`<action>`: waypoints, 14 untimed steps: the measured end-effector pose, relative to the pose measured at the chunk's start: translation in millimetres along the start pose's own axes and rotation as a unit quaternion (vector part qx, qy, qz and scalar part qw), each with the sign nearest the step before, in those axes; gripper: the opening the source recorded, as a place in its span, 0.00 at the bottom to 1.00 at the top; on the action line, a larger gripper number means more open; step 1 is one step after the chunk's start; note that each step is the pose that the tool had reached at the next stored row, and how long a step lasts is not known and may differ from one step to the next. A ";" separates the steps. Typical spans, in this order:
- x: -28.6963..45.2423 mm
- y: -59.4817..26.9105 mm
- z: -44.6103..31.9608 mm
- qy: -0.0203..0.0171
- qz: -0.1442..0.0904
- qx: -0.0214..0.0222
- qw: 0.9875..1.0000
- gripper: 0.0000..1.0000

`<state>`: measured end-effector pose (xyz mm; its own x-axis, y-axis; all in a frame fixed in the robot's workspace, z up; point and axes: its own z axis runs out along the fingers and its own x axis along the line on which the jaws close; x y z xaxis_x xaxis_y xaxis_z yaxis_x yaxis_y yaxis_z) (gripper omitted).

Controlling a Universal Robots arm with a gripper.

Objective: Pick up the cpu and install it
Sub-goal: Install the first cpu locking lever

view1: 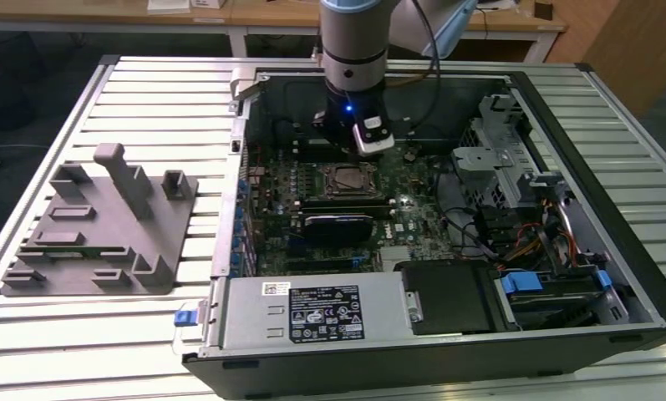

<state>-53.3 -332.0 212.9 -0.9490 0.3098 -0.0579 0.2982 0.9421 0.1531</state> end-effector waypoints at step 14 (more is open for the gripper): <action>-4.3 -0.6 -1.5 0.009 0.000 0.026 1.000 0.11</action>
<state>-49.6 -334.1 214.6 -0.9505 0.3082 -0.0400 0.3030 0.9476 0.1013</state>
